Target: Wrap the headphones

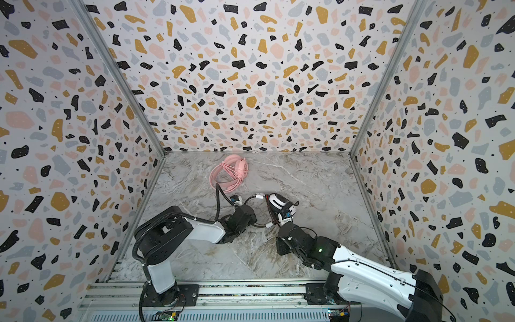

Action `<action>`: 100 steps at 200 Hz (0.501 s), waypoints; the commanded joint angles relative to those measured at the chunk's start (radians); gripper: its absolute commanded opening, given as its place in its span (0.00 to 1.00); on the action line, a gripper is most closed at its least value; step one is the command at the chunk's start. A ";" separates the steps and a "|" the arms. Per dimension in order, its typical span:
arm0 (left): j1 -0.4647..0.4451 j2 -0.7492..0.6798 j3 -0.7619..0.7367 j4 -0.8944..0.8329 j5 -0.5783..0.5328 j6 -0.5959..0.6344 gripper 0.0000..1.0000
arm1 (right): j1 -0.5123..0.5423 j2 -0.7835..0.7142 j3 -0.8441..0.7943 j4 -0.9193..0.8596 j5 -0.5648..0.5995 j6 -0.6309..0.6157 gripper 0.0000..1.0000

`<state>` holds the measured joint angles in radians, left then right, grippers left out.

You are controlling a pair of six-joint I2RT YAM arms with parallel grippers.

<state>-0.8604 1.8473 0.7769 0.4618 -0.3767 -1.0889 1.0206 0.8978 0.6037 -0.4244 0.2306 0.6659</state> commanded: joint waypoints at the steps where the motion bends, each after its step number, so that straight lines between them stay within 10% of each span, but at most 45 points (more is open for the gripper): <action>1: -0.004 -0.006 0.013 0.103 -0.025 -0.029 0.00 | -0.035 0.022 0.005 -0.007 0.016 -0.025 0.00; 49: -0.001 0.039 0.102 0.025 -0.052 -0.026 0.01 | -0.221 -0.007 -0.147 0.143 -0.121 -0.057 0.41; 100: 0.001 0.053 0.160 -0.072 -0.089 -0.074 0.01 | -0.290 0.131 -0.127 0.241 -0.179 -0.145 0.52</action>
<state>-0.8600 1.9224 0.9035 0.3653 -0.4141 -1.0985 0.7338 0.9810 0.4431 -0.2573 0.0841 0.5774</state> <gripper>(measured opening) 0.072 0.515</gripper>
